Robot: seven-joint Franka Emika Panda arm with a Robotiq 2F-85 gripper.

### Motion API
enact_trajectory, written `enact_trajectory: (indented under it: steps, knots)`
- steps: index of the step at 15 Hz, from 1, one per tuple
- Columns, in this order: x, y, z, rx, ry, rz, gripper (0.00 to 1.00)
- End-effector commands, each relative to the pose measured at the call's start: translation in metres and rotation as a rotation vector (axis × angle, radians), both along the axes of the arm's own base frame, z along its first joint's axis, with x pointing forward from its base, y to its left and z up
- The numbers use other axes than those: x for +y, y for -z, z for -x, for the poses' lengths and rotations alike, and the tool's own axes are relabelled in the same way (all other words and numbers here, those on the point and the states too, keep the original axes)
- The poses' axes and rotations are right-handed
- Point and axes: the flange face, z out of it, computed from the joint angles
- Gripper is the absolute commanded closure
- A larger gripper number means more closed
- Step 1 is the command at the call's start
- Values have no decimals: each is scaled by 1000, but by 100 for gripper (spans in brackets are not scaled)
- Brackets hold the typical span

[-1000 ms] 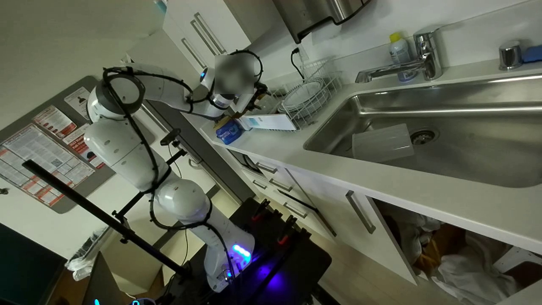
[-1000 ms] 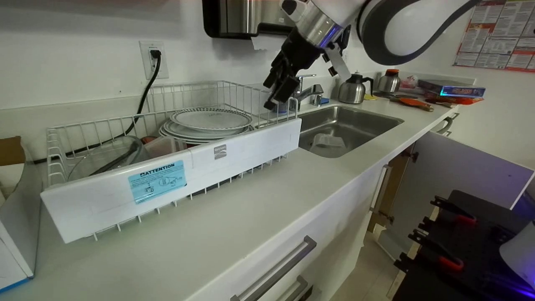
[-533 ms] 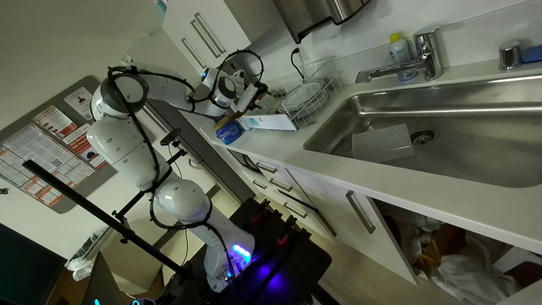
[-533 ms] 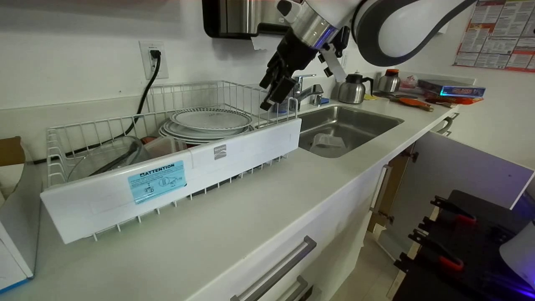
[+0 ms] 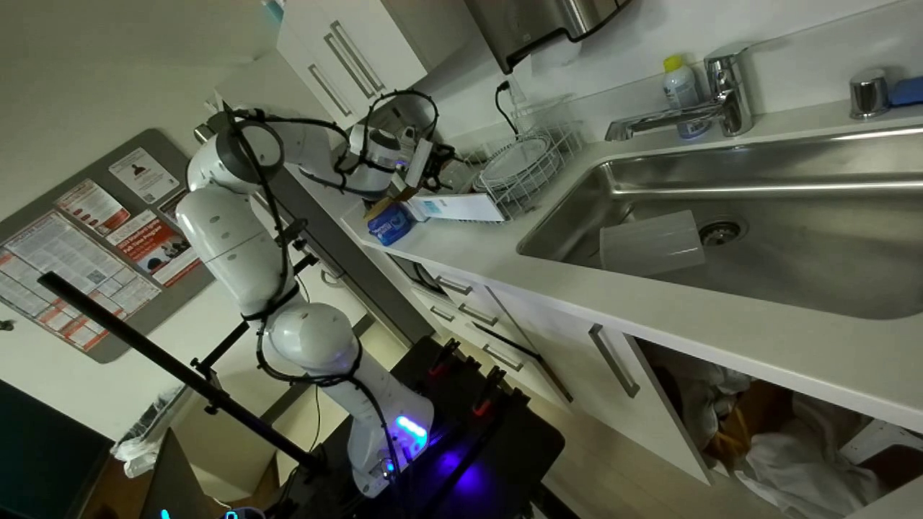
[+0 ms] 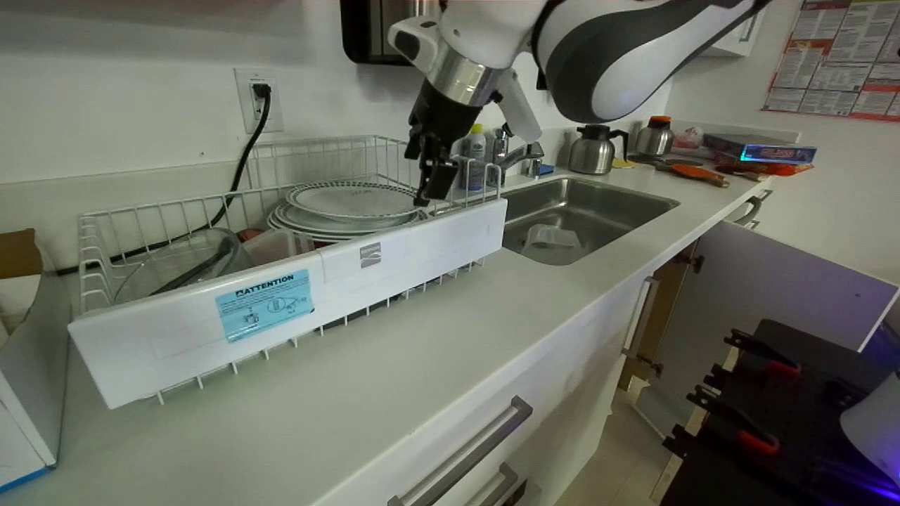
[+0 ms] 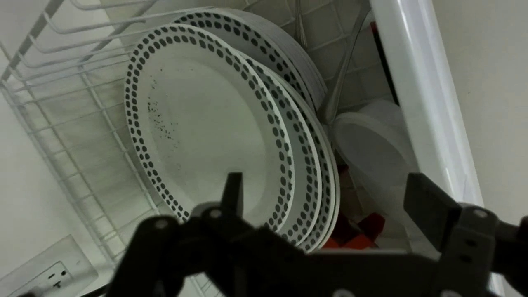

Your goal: Take the plate and put it in the sink

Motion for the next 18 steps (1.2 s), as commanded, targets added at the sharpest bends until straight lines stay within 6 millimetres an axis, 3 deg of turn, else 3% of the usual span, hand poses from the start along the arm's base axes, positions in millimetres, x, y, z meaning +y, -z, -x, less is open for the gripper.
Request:
enact_trajectory:
  steps: [1, 7, 18]
  knots:
    - [37, 15, -22, -15, 4, 119, 0]
    - [64, 39, -39, -104, 22, 197, 0]
    - [42, 74, -76, -82, 140, 289, 0]
